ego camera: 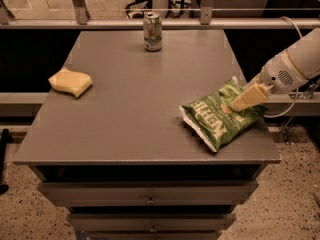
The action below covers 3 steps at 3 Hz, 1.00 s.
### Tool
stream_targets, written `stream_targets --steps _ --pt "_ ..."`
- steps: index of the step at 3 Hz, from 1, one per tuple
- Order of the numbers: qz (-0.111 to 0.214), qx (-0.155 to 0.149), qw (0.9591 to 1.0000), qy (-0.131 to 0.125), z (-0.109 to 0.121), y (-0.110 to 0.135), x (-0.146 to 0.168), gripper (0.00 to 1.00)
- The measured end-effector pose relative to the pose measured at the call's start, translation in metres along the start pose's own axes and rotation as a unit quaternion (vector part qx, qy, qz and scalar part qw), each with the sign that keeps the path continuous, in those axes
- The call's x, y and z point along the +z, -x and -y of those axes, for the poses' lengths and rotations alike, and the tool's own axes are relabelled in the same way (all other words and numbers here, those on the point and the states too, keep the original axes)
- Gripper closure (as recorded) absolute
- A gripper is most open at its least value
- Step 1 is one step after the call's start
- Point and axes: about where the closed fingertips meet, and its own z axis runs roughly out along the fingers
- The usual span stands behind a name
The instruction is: Move green jalapeno chip bag near 7up can
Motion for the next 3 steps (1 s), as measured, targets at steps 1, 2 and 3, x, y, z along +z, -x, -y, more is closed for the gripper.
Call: stream_targets --steps 1,2,3 --pt "0.003 0.007 0.9999 -0.014 0.005 0.007 -0.011 0.9" --pt "0.014 0.018 0.9981 -0.058 0.018 0.023 -0.036 1.0" --pt "0.027 0.042 0.9918 -0.117 0.036 0.043 -0.077 1.0"
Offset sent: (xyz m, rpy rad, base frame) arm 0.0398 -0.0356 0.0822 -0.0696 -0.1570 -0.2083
